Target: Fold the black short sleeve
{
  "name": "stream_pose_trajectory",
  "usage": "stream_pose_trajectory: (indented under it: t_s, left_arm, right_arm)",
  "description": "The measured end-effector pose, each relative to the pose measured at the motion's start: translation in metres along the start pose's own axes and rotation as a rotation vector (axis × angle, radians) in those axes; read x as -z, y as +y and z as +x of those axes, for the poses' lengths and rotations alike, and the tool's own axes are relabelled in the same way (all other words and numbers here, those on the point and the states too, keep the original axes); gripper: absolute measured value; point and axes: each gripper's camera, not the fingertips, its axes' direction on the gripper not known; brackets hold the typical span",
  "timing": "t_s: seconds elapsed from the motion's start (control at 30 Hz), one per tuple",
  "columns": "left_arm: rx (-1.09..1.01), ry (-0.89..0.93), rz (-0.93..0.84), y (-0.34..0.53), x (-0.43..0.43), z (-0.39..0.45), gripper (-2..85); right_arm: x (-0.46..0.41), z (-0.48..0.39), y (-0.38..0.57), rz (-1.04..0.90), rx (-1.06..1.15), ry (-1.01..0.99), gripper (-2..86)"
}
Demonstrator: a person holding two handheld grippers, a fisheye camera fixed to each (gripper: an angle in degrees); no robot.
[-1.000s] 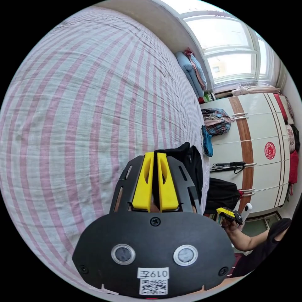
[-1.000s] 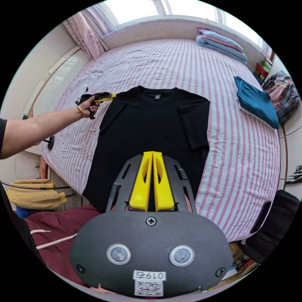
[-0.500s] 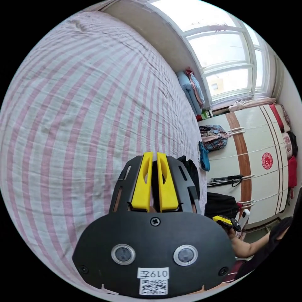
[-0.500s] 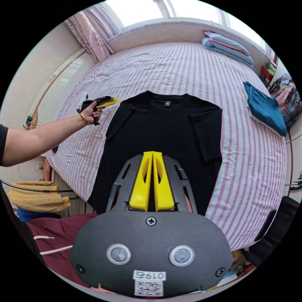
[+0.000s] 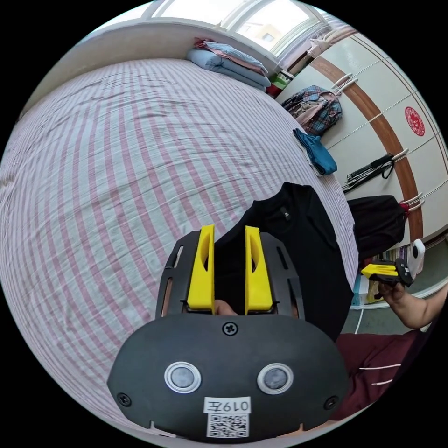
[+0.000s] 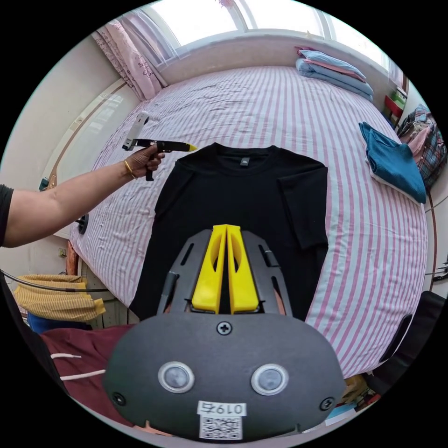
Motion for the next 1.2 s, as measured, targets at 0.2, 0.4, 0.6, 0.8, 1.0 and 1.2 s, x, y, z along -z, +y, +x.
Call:
stream_pose_trajectory:
  t_s: [0.2,0.4,0.6,0.8,1.0,1.2]
  left_arm:
    - [-0.039,-0.033,-0.074,-0.031,-0.021,0.001,4.8]
    - [-0.012,0.116,0.064,-0.039,-0.007,0.0,4.5]
    - [-0.118,0.105,-0.048,-0.048,-0.028,0.018,6.8]
    - [-0.116,-0.021,-0.107,-0.062,-0.049,0.03,5.8]
    - [-0.113,-0.057,-0.112,-0.069,-0.06,0.042,4.2]
    - [-0.072,-0.002,-0.068,-0.06,-0.053,0.044,2.3]
  right_arm:
    - [-0.017,0.015,-0.003,0.0,-0.056,-0.022,-0.7]
    - [-0.033,0.023,-0.005,-0.017,-0.07,-0.025,-0.7]
    - [-0.046,0.035,-0.012,-0.012,-0.092,-0.032,-0.7]
    - [-0.061,0.034,-0.022,-0.011,-0.096,-0.031,-0.7]
    - [-0.072,0.04,-0.029,-0.004,-0.105,-0.029,-0.7]
    - [-0.075,0.061,-0.054,0.075,-0.079,-0.003,-0.7]
